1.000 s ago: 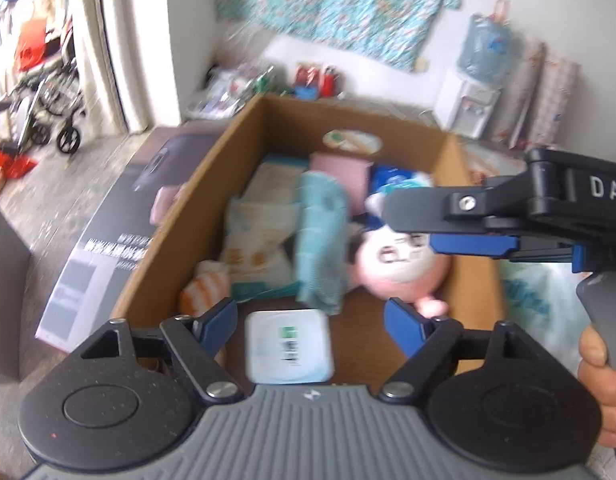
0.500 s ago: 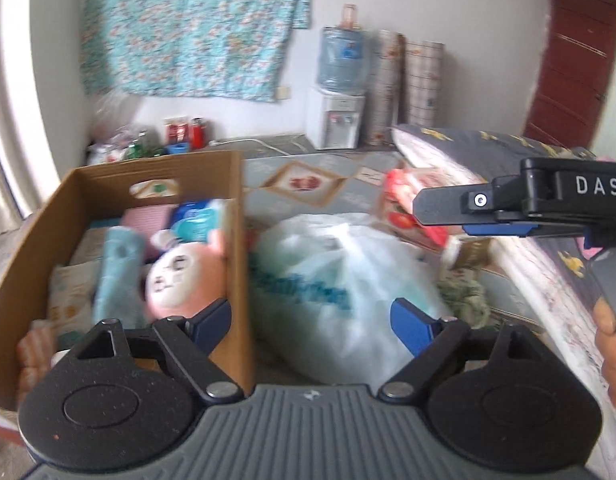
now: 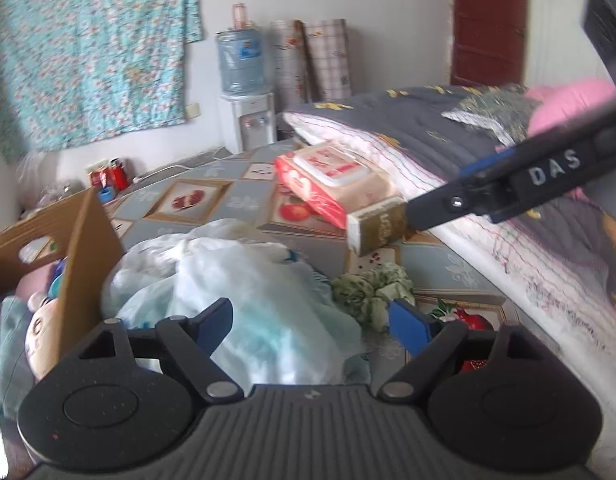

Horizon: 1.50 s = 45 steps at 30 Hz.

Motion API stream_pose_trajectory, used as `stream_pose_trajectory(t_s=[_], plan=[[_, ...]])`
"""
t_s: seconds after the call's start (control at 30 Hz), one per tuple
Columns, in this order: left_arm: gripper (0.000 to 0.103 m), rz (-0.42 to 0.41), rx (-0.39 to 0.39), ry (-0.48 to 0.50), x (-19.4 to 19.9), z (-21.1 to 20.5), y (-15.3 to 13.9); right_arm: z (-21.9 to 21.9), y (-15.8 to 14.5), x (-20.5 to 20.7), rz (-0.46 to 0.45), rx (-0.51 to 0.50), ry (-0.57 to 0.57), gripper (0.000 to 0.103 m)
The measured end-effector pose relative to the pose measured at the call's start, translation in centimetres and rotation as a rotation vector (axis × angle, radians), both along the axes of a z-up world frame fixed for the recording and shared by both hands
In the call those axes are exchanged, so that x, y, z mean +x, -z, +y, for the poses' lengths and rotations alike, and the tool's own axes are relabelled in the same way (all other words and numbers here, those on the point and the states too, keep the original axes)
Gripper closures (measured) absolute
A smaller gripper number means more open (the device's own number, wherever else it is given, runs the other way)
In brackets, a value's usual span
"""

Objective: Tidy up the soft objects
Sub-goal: 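Grasp the small brown drink carton with the right gripper while the left grasps the green scrunchie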

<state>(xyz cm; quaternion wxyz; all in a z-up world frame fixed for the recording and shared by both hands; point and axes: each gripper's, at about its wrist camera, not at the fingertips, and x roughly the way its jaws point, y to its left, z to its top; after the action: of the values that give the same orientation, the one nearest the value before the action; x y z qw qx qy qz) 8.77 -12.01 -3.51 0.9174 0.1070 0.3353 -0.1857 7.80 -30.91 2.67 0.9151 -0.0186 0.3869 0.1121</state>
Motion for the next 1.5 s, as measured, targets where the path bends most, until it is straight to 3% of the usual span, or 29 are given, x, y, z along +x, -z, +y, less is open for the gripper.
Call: stream_pose_trajectory(t_s=[0.13,0.3,0.53,0.83,1.1,1.27,1.4,1.5], plan=[[0.024,-0.002,0.045,0.064,0.8,-2.3,1.5,-0.3,0.3,2.0,0.006,-0.054,-0.082,0.02],[0.04,0.018,0.095,0.129,2.2,-4.4,3.3,-0.6,1.3,5.2,0.015,-0.126,-0.223,0.02],[0.048,0.033,0.148,0.202,4.2,-7.0,5.2,-0.2,4.1,9.3,0.074,-0.269,-0.386,0.022],[0.049,0.126,0.179,0.263,6.0,-9.5,7.8,-0.9,6.9,12.6,0.135,-0.323,-0.46,0.026],[0.061,0.141,0.227,0.243,6.5,-10.2,9.1,-1.4,7.8,13.0,0.121,-0.333,-0.448,0.032],[0.072,0.135,0.23,0.227,6.5,-10.1,8.9,-1.4,7.6,13.0,0.108,-0.39,-0.429,0.058],[0.081,0.129,0.224,0.213,6.6,-10.1,8.7,-1.7,7.2,12.6,0.106,-0.4,-0.418,0.071],[0.084,0.127,0.221,0.203,6.5,-10.0,8.5,-1.5,6.9,11.8,0.08,-0.413,-0.408,0.091]])
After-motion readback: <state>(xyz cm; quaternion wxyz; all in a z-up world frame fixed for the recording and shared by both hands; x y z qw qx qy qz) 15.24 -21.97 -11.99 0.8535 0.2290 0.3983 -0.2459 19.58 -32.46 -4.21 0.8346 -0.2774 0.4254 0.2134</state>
